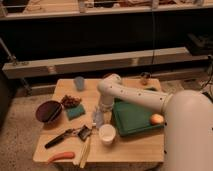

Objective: Place towel in red bowl

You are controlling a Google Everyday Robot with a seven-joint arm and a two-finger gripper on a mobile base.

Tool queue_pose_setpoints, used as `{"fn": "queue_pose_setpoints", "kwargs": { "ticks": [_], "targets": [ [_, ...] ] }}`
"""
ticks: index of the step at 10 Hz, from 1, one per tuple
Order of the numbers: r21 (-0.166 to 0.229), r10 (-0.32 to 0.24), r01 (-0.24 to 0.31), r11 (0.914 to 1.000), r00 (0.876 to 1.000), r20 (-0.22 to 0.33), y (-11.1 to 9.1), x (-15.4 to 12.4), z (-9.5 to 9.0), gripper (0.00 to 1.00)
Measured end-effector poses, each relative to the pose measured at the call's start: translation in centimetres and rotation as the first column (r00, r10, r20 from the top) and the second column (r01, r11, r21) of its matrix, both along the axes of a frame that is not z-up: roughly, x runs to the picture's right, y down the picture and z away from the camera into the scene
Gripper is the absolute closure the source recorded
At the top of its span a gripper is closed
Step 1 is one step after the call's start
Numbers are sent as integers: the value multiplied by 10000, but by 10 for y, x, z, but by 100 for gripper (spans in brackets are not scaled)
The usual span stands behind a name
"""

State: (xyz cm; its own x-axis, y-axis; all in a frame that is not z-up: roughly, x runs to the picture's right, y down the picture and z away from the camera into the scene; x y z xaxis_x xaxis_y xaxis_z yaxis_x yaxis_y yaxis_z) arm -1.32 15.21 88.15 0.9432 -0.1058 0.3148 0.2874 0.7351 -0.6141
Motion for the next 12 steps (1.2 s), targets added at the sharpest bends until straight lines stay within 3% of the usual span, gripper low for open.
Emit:
{"fn": "queue_pose_setpoints", "kwargs": {
  "ticks": [6,8,9,12],
  "targets": [
    [-247,291,-289,9993,9995,88,9,4,4,88],
    [-365,536,-526,9979,9982,269,5,6,0,100],
    [-385,754,-738,9965,9963,422,-4,10,-5,100],
    [-70,1420,-1420,9898,9851,973,-58,25,-41,100]
  ]
}}
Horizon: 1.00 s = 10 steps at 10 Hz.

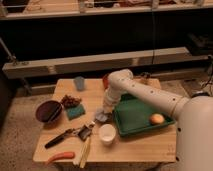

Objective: Place towel in red bowl

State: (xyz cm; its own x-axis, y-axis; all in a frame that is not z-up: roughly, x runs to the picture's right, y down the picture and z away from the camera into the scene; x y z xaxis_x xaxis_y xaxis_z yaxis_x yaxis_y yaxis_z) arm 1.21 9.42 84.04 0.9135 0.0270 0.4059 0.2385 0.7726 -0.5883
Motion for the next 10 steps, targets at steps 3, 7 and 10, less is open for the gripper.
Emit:
{"fn": "queue_pose_setpoints", "kwargs": {
  "ticks": [3,7,10],
  "targets": [
    [529,937,-956,9940,9949,373,-78,25,-37,100],
    [1066,2121,-2238,9688,9709,1109,-143,58,-55,100],
    [1083,2070,-2192,9697,9718,1132,-144,54,-55,100]
  ]
}}
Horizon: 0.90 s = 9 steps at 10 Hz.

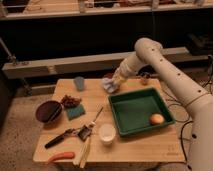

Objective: Place towel in red bowl

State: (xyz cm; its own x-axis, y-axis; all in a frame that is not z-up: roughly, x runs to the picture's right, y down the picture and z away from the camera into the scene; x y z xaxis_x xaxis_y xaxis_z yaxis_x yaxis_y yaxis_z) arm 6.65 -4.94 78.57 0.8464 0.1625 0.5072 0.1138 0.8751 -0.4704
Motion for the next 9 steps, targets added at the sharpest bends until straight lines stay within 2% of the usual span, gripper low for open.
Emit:
{"fn": "queue_pose_setpoints", "kwargs": {
  "ticks": [2,4,7,8,9],
  "targets": [
    [119,57,-53,9999,9994,-342,-2,5,5,100],
    [352,355,-330,9988,9966,-742,-19,11,34,100],
    [1016,763,-688,9924,9945,-719,-45,4,78,100],
    [1352,951,-858,9871,9934,-641,-49,1,87,100],
    [1508,1015,-914,9843,9930,-604,-49,-2,91,100]
  ]
}}
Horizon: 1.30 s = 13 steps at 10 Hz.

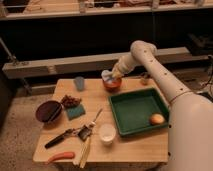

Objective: Place towel in red bowl

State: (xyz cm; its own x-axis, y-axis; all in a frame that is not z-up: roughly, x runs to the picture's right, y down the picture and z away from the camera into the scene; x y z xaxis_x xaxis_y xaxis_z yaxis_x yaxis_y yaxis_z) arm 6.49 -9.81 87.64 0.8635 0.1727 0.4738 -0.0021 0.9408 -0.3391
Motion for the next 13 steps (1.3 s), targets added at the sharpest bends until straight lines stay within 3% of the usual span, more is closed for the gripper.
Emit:
{"fn": "queue_pose_setpoints", "kwargs": {
  "ticks": [1,5,11,13],
  "targets": [
    [198,18,-17,9998,10000,-2,2,-2,4,100],
    [267,-64,78,9996,9986,-521,13,-2,26,100],
    [451,393,-360,9983,9963,-765,2,1,52,100],
    [437,267,-233,9988,9966,-781,1,-5,59,93]
  ]
}}
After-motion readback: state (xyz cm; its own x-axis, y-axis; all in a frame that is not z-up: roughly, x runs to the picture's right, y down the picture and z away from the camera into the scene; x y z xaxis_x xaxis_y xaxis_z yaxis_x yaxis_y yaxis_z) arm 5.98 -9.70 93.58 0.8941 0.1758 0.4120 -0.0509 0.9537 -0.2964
